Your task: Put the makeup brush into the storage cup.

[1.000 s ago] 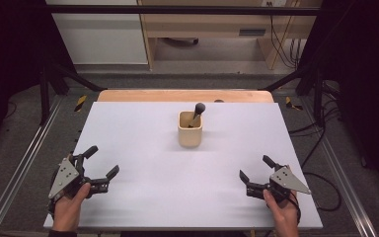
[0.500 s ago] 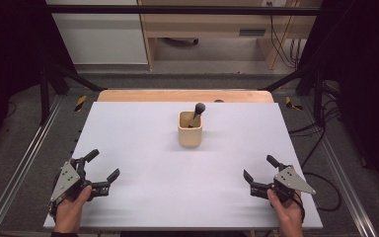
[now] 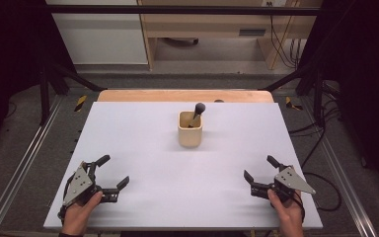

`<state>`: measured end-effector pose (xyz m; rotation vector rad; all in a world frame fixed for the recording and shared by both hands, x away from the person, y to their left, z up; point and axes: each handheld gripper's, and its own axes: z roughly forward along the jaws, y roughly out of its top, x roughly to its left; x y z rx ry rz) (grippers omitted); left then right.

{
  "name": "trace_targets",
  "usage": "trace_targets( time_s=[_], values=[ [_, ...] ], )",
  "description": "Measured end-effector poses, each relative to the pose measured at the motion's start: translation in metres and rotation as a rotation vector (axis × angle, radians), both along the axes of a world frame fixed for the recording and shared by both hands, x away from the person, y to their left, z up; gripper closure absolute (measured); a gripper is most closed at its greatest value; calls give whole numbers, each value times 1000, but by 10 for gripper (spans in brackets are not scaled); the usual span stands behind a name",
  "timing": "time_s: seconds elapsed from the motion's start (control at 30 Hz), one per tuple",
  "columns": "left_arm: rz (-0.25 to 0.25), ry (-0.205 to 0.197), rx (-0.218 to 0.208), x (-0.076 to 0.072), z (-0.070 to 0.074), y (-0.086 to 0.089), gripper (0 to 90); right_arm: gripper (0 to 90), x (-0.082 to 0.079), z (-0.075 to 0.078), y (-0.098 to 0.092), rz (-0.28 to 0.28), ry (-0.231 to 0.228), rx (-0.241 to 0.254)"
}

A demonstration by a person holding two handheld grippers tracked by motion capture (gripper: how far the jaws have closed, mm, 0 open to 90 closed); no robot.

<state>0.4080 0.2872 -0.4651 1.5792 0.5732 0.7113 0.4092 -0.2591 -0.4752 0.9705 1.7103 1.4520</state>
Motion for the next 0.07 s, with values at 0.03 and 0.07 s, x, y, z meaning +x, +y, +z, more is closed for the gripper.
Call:
trace_targets(
  time_s=[0.03, 0.07],
  values=[
    [1, -2, 0, 0, 0, 0, 22, 30, 0, 0, 0, 2, -1, -4],
    [3, -4, -1, 0, 0, 1, 22, 30, 1, 0, 1, 0, -1, -6]
  ],
)
